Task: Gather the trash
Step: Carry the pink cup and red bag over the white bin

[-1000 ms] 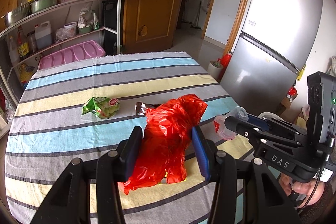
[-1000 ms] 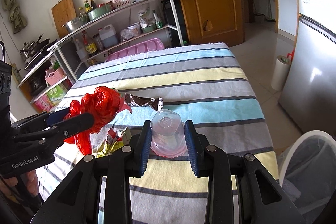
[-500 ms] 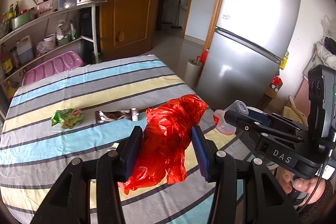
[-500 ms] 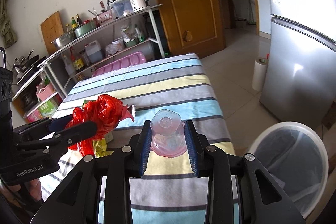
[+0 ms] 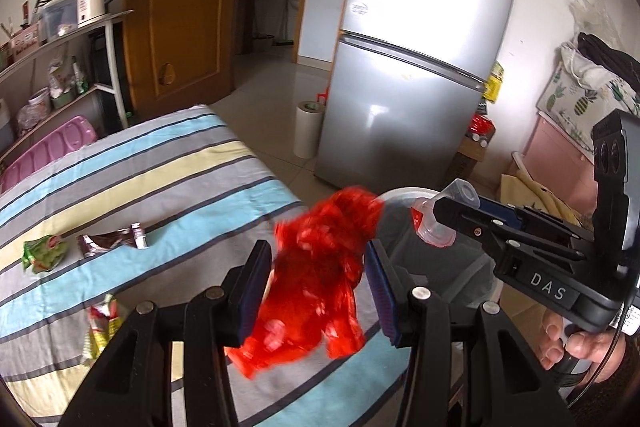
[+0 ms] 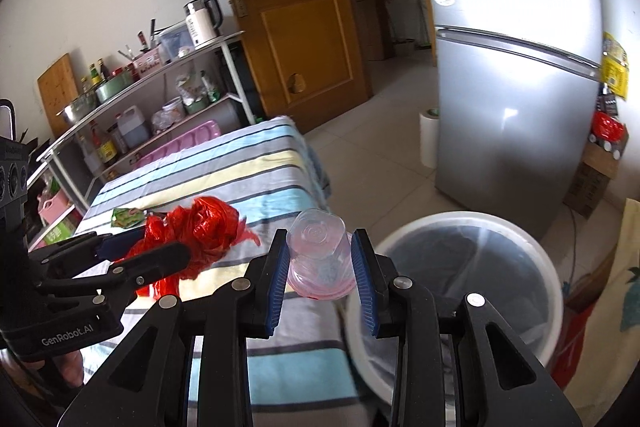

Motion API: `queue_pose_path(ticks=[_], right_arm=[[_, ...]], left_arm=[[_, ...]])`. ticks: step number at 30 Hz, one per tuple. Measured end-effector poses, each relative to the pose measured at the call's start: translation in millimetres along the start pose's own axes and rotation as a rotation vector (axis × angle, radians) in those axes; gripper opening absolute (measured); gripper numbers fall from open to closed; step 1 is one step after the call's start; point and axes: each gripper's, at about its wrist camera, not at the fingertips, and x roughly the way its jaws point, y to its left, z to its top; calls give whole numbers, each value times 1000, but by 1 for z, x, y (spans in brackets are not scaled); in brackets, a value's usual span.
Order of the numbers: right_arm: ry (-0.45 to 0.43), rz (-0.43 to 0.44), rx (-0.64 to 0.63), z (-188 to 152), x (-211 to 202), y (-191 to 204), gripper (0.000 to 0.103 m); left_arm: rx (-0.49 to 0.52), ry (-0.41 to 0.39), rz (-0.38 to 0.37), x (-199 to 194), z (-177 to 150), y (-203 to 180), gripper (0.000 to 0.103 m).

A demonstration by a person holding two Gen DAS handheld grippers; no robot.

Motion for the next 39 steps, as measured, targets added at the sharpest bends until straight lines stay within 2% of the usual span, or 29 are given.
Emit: queue_pose_path(ticks=[6, 12, 16, 18, 20, 25, 27, 28, 31, 39], right_arm=[[-11, -58, 48, -6, -17, -36, 33], [-10, -75, 96, -14, -24, -60, 33], [-6, -64, 100, -18, -22, -59, 33], [-4, -55, 102, -19, -20, -57, 33], [-7, -49, 99, -21, -21, -55, 33], [-11, -43, 91, -21, -23, -50, 33], [-15, -43, 89, -20, -25, -49, 33], [-16, -44, 88, -20, -25, -49, 33], [-20, -44, 90, -20, -26, -50, 33], [-29, -55, 112, -22, -30, -62, 33]], left_arm=[[44, 21, -45, 18, 2, -32, 50], [48, 67, -34, 25, -9, -37, 50], [47, 93, -1, 23, -22, -31, 51], [39, 112, 17, 22, -29, -28, 56], [37, 109, 31, 20, -36, -27, 73], [-2, 159, 35, 29, -46, -19, 73], [0, 168, 24, 31, -48, -20, 68], [5, 176, 22, 32, -49, -22, 55], [29, 175, 30, 32, -49, -29, 47], [52, 148, 3, 35, -32, -47, 47]])
